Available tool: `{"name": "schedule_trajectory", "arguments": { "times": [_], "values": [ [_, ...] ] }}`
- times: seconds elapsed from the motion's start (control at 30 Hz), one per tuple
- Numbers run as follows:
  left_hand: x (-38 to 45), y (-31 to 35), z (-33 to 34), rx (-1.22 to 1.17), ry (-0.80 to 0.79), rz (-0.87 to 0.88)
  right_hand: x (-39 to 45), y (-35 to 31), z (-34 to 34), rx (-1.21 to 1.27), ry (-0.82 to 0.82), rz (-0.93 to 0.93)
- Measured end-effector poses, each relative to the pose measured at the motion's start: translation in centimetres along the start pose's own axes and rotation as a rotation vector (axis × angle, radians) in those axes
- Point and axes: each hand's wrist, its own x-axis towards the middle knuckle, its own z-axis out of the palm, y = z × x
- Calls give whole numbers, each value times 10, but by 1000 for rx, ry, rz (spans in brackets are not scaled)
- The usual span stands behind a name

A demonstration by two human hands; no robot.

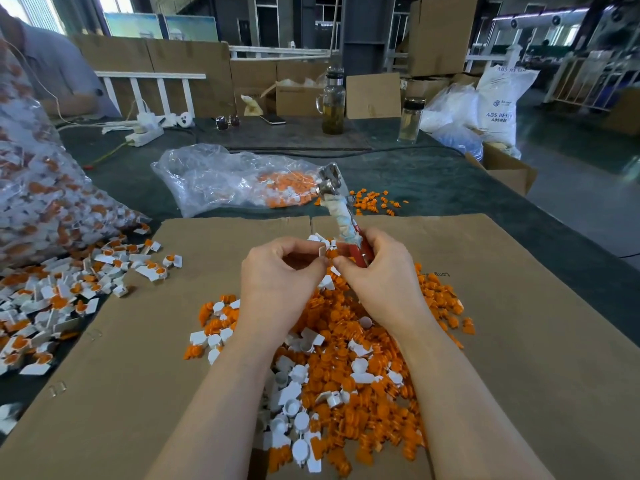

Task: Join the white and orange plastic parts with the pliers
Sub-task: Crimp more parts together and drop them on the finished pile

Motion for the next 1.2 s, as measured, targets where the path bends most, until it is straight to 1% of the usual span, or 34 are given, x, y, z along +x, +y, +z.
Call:
{"name": "schedule_trajectory", "arguments": {
  "times": [0.17,0.37,0.5,0.63,0.7,0.8,0.93,1.1,1.17,1.2],
  "values": [
    [1,0,3,-47,27,-24,1,0,1,12,-2,-13],
    [2,-2,4,-9,86,-15,-1,-2,0,20,-54,-27],
    [4,-4,-1,-186,100,-67,-1,-3,-9,59,-142,14],
    [5,-4,-8,-424,98,-110,-3,0,-21,126,-307,87],
    [7,-4,-10,-512,99,-125,-3,1,-25,111,-376,101],
    [8,-4,-13,-620,104,-147,-3,2,-27,51,-465,101],
    [9,-4,-16,-686,109,-163,-3,3,-26,39,-569,134],
    [11,-5,-15,-711,105,-180,-3,5,-26,25,-606,163],
    [11,-6,-15,-705,111,-186,-3,4,-24,47,-574,140],
    [11,-6,-14,-690,119,-185,-3,3,-23,56,-528,111]
  ]
}}
